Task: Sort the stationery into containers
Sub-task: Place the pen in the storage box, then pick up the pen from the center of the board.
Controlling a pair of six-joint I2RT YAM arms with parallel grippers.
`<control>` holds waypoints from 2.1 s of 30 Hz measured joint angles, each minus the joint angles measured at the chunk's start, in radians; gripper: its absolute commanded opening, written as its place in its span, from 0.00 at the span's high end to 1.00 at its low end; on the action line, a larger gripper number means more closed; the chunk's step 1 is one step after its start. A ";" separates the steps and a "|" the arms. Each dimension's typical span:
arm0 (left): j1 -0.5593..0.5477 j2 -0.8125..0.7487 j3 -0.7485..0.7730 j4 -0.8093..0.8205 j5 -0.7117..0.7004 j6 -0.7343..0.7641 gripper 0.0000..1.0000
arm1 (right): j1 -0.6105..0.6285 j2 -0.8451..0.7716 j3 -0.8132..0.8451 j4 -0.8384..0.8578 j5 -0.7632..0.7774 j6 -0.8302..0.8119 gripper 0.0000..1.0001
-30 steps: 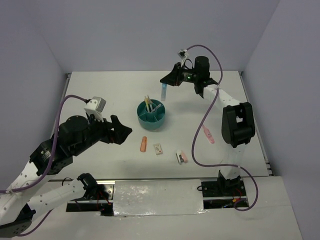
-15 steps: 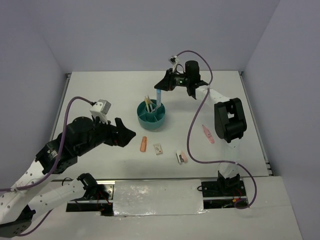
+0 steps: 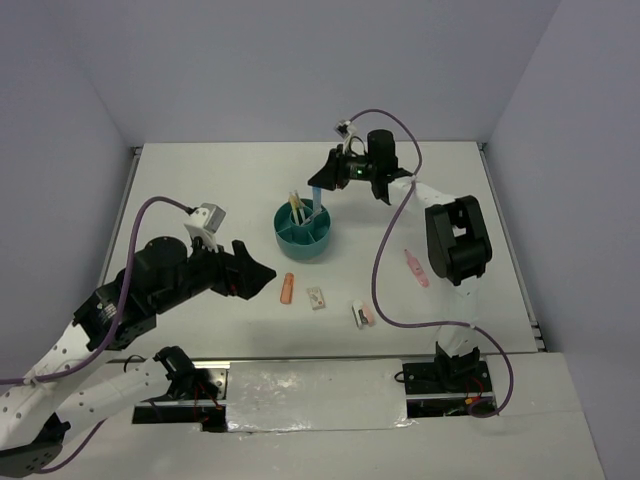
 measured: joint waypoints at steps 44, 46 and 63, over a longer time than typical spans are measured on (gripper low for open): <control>0.000 0.197 -0.078 -0.293 -0.311 -0.223 0.01 | -0.172 -0.718 -0.690 -0.849 1.000 0.082 0.08; 0.000 0.218 -0.085 -0.289 -0.299 -0.214 0.01 | -0.177 -0.718 -0.708 -0.849 1.001 0.079 0.08; 0.000 0.275 -0.086 -0.240 -0.229 -0.152 0.01 | -0.189 -0.541 -0.701 -0.796 0.971 0.007 0.87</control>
